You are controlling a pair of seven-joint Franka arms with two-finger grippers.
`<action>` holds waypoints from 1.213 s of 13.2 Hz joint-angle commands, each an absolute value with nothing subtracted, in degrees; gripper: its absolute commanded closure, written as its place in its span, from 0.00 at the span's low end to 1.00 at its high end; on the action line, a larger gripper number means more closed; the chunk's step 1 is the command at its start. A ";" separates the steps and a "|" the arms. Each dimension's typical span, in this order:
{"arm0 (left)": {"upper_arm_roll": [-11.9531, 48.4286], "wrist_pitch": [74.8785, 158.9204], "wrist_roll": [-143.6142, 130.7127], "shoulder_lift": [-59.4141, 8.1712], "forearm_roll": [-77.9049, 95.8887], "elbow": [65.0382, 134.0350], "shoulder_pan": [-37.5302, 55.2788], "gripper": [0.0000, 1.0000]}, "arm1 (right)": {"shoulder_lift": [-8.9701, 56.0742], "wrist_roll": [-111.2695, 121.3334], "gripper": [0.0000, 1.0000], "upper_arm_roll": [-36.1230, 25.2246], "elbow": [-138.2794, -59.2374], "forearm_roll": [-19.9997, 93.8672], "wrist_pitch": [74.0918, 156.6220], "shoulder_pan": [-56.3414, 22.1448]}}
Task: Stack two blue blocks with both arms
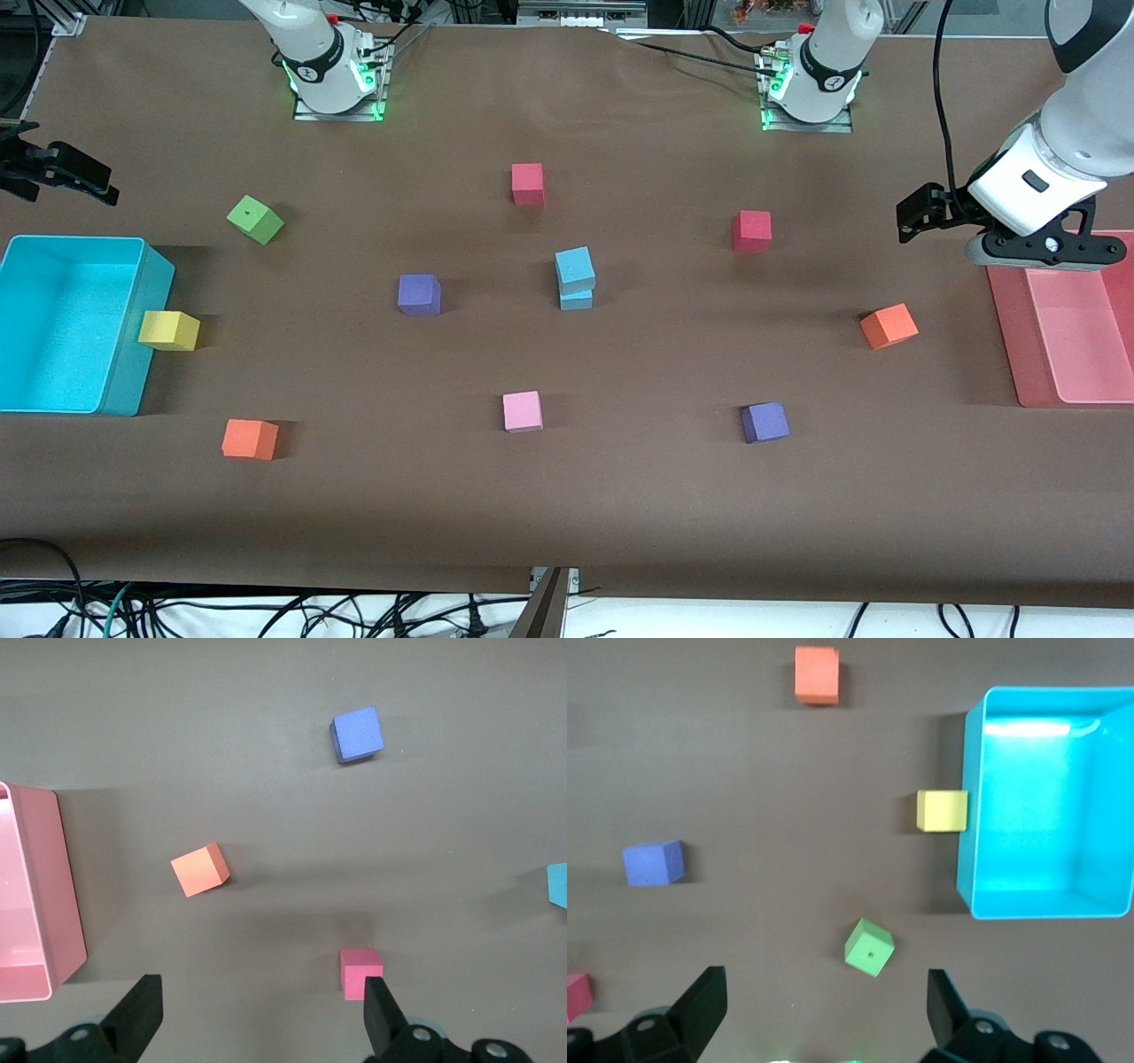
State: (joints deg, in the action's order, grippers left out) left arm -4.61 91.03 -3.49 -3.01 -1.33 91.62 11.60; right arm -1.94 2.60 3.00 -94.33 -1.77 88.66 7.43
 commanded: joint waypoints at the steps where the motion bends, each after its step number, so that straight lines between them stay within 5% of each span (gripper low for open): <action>1: -4.48 90.96 -2.02 -3.96 -0.88 89.83 11.07 0.00 | -1.76 0.36 0.00 4.83 -95.44 0.09 90.43 9.14; 16: -4.04 92.11 -2.55 -4.57 -1.14 89.82 11.43 0.00 | -1.49 -0.88 0.00 0.18 -96.76 -0.62 93.86 4.22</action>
State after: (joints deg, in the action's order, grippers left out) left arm -3.82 92.31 -3.26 -3.71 -1.33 91.52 11.62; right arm -1.10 -0.23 1.53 -95.48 -0.70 92.48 5.15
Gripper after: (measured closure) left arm 0.000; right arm 0.000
